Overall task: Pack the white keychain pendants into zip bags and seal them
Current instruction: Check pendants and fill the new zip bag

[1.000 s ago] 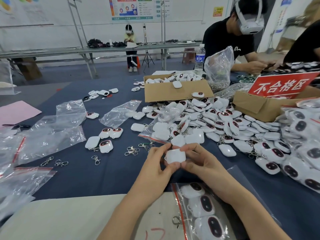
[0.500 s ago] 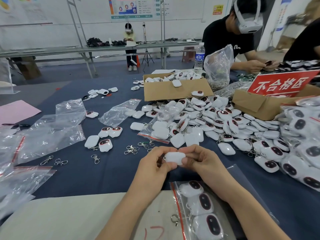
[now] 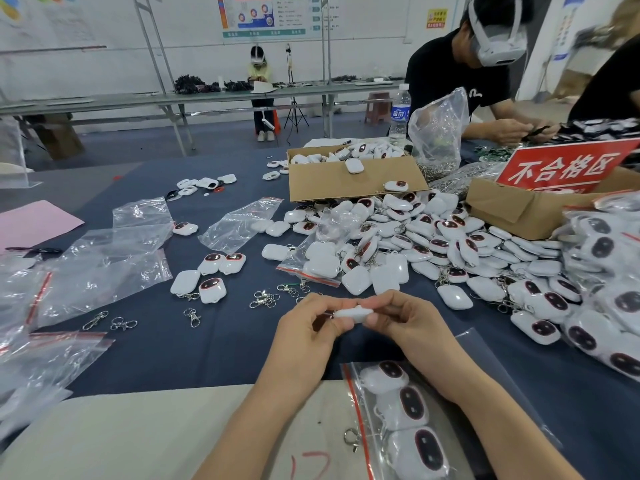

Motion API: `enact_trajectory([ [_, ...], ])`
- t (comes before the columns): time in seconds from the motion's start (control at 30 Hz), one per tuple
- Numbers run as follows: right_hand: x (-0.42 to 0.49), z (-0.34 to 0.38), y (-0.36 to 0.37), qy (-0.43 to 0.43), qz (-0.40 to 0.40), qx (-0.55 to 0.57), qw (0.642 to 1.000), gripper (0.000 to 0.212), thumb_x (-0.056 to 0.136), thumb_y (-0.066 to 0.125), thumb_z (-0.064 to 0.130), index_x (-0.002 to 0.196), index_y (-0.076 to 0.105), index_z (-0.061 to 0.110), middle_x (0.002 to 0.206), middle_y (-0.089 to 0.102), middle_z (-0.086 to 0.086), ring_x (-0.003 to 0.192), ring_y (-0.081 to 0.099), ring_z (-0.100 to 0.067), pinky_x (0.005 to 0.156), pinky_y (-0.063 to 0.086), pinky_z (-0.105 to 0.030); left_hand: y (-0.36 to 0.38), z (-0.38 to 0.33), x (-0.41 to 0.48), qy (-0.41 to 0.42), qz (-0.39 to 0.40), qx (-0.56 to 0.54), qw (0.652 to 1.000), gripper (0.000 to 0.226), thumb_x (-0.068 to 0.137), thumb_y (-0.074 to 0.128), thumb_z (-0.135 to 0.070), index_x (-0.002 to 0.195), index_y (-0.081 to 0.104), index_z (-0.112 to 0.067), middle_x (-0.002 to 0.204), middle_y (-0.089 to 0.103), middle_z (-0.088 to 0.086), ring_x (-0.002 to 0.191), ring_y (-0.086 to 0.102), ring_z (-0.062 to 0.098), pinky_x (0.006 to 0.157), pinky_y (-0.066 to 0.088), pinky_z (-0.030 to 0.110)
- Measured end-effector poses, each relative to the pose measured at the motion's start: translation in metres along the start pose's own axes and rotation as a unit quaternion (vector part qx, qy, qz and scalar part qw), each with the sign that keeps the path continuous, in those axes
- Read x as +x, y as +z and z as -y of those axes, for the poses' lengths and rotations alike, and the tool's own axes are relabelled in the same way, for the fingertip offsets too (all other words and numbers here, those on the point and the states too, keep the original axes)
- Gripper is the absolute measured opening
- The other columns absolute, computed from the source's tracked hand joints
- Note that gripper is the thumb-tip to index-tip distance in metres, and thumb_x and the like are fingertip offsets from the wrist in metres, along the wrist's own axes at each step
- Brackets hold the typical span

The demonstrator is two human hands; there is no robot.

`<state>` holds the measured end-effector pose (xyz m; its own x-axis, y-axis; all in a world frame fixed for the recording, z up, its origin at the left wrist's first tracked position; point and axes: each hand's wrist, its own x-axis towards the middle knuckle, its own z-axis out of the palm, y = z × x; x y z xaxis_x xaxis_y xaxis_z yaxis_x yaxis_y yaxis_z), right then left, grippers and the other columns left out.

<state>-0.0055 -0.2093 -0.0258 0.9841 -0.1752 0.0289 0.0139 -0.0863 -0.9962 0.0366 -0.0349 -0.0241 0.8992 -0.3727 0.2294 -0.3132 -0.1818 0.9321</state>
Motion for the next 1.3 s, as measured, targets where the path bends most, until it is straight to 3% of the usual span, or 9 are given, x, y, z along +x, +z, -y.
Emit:
enact_trajectory([
  [0.13, -0.001, 0.002, 0.001, -0.006, -0.004, 0.051, 0.999, 0.018, 0.095, 0.062, 0.0, 0.103, 0.074, 0.012, 0.095, 0.079, -0.003, 0.084, 0.073, -0.009, 0.072, 0.054, -0.014, 0.002, 0.004, 0.001, -0.025, -0.001, -0.004, 1.0, 0.026, 0.096, 0.066, -0.013, 0.106, 0.073, -0.036, 0.101, 0.073, -0.017, 0.086, 0.067, 0.002, 0.08, 0.054, 0.02],
  [0.33, -0.002, 0.002, 0.0, -0.039, 0.052, 0.014, 0.998, 0.035, 0.093, 0.066, 0.002, 0.123, 0.068, 0.018, 0.11, 0.077, 0.006, 0.104, 0.071, -0.007, 0.086, 0.054, -0.017, 0.0, 0.007, 0.004, -0.05, -0.02, -0.042, 0.998, 0.021, 0.102, 0.059, -0.016, 0.112, 0.07, -0.031, 0.089, 0.074, -0.006, 0.07, 0.065, 0.01, 0.069, 0.056, 0.025],
  [0.43, 0.0, -0.001, 0.001, -0.053, 0.043, 0.013, 0.998, 0.033, 0.09, 0.07, 0.007, 0.12, 0.069, 0.021, 0.106, 0.077, 0.006, 0.1, 0.072, -0.011, 0.084, 0.055, -0.02, -0.003, 0.005, 0.004, -0.048, -0.015, -0.074, 0.996, 0.018, 0.102, 0.06, -0.017, 0.111, 0.072, -0.027, 0.091, 0.076, 0.007, 0.071, 0.066, 0.012, 0.077, 0.059, 0.033],
  [0.57, 0.002, -0.005, 0.003, -0.068, -0.014, 0.023, 0.997, 0.03, 0.081, 0.071, 0.033, 0.108, 0.072, 0.018, 0.103, 0.076, -0.003, 0.098, 0.069, -0.033, 0.092, 0.058, -0.038, -0.005, -0.001, 0.001, -0.045, 0.017, -0.112, 0.993, 0.019, 0.099, 0.065, -0.017, 0.112, 0.074, -0.026, 0.094, 0.076, 0.012, 0.086, 0.072, 0.024, 0.087, 0.058, 0.034],
  [0.67, 0.004, -0.009, 0.002, -0.078, -0.022, 0.019, 0.997, 0.033, 0.079, 0.071, 0.039, 0.1, 0.073, 0.014, 0.098, 0.076, -0.009, 0.092, 0.07, -0.032, 0.089, 0.057, -0.035, -0.003, 0.0, 0.0, -0.038, 0.029, -0.084, 0.995, 0.025, 0.098, 0.065, -0.009, 0.109, 0.074, -0.028, 0.093, 0.076, 0.01, 0.091, 0.072, 0.026, 0.088, 0.056, 0.033],
  [0.9, 0.006, -0.009, 0.003, -0.09, -0.007, 0.052, 0.995, 0.018, 0.082, 0.067, 0.028, 0.088, 0.071, 0.011, 0.083, 0.075, -0.006, 0.076, 0.07, -0.013, 0.072, 0.055, -0.02, 0.0, 0.004, 0.001, -0.043, 0.017, -0.058, 0.997, 0.025, 0.098, 0.063, -0.007, 0.1, 0.075, -0.028, 0.084, 0.077, -0.007, 0.08, 0.073, 0.013, 0.078, 0.055, 0.018],
  [1.03, 0.004, -0.008, 0.004, -0.087, -0.006, 0.055, 0.995, 0.016, 0.082, 0.067, 0.026, 0.087, 0.07, 0.012, 0.081, 0.074, -0.004, 0.075, 0.07, -0.012, 0.071, 0.056, -0.019, 0.001, 0.006, 0.002, -0.044, 0.009, -0.063, 0.997, 0.023, 0.098, 0.063, -0.006, 0.097, 0.075, -0.025, 0.084, 0.077, -0.003, 0.081, 0.073, 0.016, 0.081, 0.057, 0.023],
  [1.2, 0.003, -0.008, 0.003, -0.072, -0.008, 0.042, 0.997, 0.011, 0.086, 0.069, 0.021, 0.092, 0.072, 0.012, 0.097, 0.076, -0.01, 0.091, 0.071, -0.022, 0.087, 0.058, -0.029, 0.002, 0.004, 0.001, -0.033, 0.004, -0.047, 0.998, 0.019, 0.097, 0.065, -0.007, 0.101, 0.073, -0.024, 0.095, 0.076, -0.006, 0.091, 0.07, 0.015, 0.087, 0.056, 0.027],
  [1.3, 0.002, -0.006, 0.001, -0.053, 0.003, 0.012, 0.999, 0.015, 0.091, 0.071, 0.006, 0.099, 0.073, 0.018, 0.107, 0.076, 0.003, 0.101, 0.072, -0.015, 0.09, 0.055, -0.024, 0.002, 0.003, 0.001, -0.019, 0.003, -0.031, 0.999, 0.016, 0.097, 0.067, -0.012, 0.107, 0.07, -0.024, 0.113, 0.07, -0.012, 0.099, 0.067, 0.013, 0.089, 0.053, 0.022],
])
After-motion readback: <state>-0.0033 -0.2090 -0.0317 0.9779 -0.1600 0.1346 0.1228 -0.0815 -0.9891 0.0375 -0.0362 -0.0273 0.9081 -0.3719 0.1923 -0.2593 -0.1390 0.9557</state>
